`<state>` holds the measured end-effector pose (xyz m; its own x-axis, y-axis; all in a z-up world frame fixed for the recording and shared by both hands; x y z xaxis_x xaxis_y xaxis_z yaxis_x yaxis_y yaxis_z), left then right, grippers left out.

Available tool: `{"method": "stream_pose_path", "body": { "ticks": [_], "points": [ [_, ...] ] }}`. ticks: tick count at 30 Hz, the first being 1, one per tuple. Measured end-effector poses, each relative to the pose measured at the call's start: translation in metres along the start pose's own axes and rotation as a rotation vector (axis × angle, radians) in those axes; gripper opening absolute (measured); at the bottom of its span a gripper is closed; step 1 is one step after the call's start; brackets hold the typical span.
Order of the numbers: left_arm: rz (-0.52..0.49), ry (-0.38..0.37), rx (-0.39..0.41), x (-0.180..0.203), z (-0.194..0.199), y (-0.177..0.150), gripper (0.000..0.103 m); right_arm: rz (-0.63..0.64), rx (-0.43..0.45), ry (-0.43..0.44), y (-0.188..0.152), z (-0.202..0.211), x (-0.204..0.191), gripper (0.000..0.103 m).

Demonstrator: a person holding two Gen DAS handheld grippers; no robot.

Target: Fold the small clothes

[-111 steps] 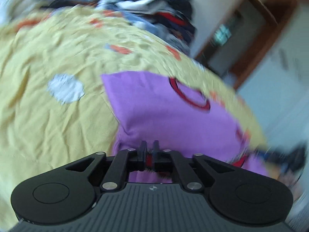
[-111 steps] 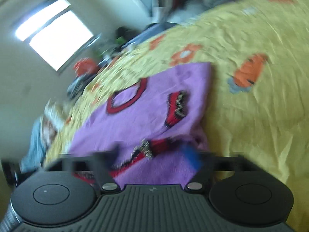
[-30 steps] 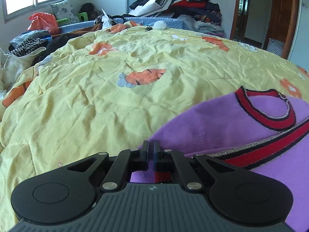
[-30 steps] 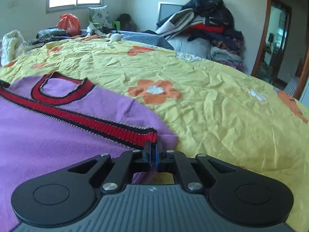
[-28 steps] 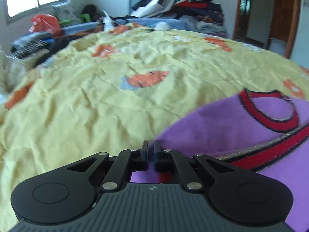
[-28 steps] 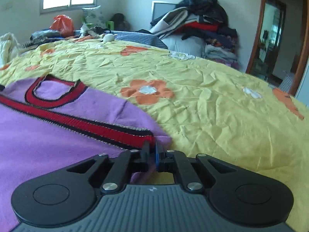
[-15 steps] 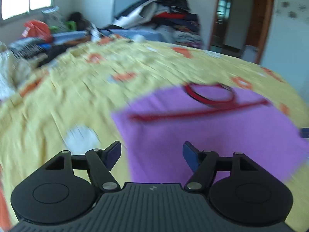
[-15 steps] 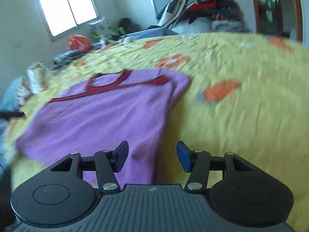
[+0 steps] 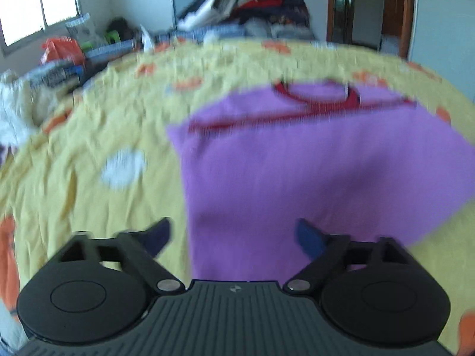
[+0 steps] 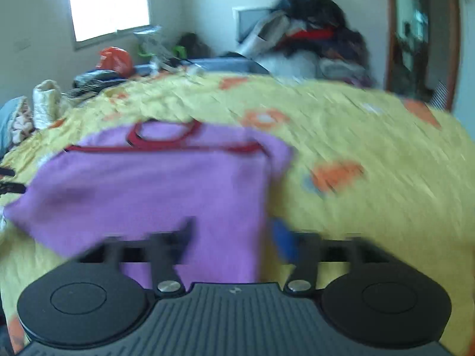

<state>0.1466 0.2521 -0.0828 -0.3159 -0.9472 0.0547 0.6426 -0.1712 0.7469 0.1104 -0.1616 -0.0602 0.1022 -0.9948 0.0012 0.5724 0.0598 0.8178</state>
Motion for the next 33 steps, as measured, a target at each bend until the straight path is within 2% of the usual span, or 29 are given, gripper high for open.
{"method": "stream_pose_path", "body": {
  "ticks": [2,6,8,11,13,17,18,19,21,22,23,26,29,31,33],
  "points": [
    [0.017,0.027,0.013,0.012,-0.022,0.023,0.103,0.041,0.04,0.008,0.021,-0.021,-0.027,0.082],
    [0.064,0.118,-0.003,0.029,-0.071,0.051,0.102,0.077,-0.031,0.032,0.045,-0.083,-0.07,0.082],
    [0.091,0.168,-0.02,0.03,-0.088,0.054,0.102,0.089,-0.063,0.039,0.047,-0.108,-0.081,0.082],
    [0.123,0.191,-0.052,0.026,-0.106,0.05,0.102,0.099,-0.088,0.019,0.039,-0.133,-0.082,0.082],
    [0.158,0.18,-0.067,0.019,-0.114,0.043,0.103,0.075,-0.077,0.025,0.036,-0.135,-0.073,0.083],
    [0.195,0.146,-0.037,0.01,-0.114,0.036,0.103,0.077,-0.063,-0.087,0.035,-0.136,-0.049,0.083],
    [0.196,0.145,-0.033,0.01,-0.114,0.036,0.103,0.055,-0.073,-0.131,0.035,-0.137,-0.039,0.089],
    [0.197,0.144,-0.03,0.01,-0.114,0.035,0.103,0.027,-0.085,-0.175,0.034,-0.138,-0.028,0.101],
    [0.196,0.14,-0.024,0.011,-0.114,0.035,0.103,-0.067,-0.123,-0.199,0.033,-0.142,-0.005,0.103],
    [0.198,0.138,-0.021,0.011,-0.115,0.035,0.103,-0.106,-0.138,-0.174,0.033,-0.144,0.003,0.103],
    [0.195,0.138,-0.018,0.011,-0.115,0.035,0.103,-0.102,-0.144,-0.188,0.034,-0.143,0.003,0.103],
    [0.193,0.134,-0.021,0.01,-0.115,0.035,0.103,-0.055,-0.092,-0.219,0.034,-0.118,-0.019,0.103],
    [0.187,0.131,-0.024,0.011,-0.115,0.035,0.103,-0.044,-0.054,-0.105,0.033,-0.094,-0.053,0.103],
    [0.188,0.133,-0.029,0.011,-0.115,0.035,0.103,0.017,-0.049,-0.087,0.03,-0.089,-0.075,0.103],
    [0.185,0.128,-0.037,0.011,-0.115,0.036,0.103,0.094,-0.086,-0.069,0.021,-0.096,-0.09,0.103]
  ]
}}
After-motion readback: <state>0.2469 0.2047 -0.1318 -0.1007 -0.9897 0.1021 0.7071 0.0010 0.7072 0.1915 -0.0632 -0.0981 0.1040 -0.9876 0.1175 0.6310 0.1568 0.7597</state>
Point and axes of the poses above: each gripper's, at about its wrist camera, not at the fingertips, and z roughly against the way its jaws point, x to its right, y to its top, the point moved 4 cm from there along -z, roughly the way its jaws point, and after that the axes turned 9 degrees about -y, right-handed, at the moved point
